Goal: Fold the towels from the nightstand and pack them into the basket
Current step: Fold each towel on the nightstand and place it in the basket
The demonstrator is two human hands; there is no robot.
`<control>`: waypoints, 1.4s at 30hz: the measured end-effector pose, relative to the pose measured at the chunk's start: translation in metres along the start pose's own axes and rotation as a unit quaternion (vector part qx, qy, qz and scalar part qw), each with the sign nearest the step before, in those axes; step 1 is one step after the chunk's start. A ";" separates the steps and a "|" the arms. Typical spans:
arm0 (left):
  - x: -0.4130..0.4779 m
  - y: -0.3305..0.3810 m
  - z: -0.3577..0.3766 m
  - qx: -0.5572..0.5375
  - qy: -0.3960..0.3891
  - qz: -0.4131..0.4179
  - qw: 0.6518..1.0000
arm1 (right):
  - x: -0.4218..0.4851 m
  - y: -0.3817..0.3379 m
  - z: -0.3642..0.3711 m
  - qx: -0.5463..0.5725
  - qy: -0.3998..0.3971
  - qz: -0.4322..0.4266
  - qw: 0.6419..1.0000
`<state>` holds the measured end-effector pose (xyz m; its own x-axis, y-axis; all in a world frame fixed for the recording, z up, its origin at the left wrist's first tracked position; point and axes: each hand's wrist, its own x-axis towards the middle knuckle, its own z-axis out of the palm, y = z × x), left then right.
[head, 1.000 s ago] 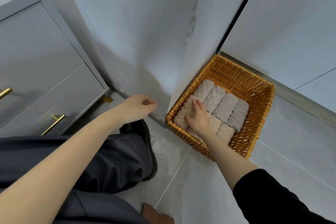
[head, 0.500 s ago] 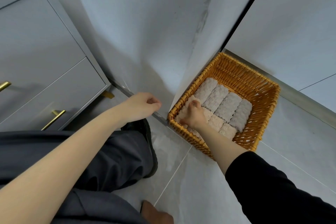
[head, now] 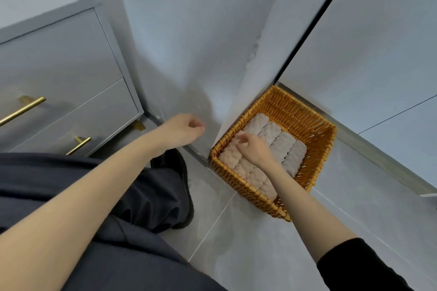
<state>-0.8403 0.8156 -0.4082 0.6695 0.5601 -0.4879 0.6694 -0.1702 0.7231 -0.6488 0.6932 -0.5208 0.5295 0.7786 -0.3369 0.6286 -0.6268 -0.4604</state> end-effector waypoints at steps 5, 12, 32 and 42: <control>-0.021 0.010 -0.023 -0.037 0.039 0.034 0.998 | -0.041 -0.042 -0.042 -0.049 -0.049 -0.104 0.992; -0.072 0.010 -0.079 -0.089 0.129 0.086 0.984 | -0.090 -0.127 -0.075 -0.057 -0.008 -0.197 0.979; -0.251 -0.099 -0.263 0.046 0.525 0.036 0.849 | -0.082 -0.448 -0.077 -0.024 0.095 -0.374 0.922; -0.249 -0.154 -0.293 0.188 0.627 -0.060 0.753 | -0.072 -0.545 -0.010 -0.015 0.067 -0.460 0.885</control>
<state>-1.2040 0.9401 -0.2546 -0.0772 0.8752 0.4775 0.9025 -0.1422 0.4065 -1.0237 0.9784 -0.2378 -0.1533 0.9503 0.2712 0.8427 0.2690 -0.4664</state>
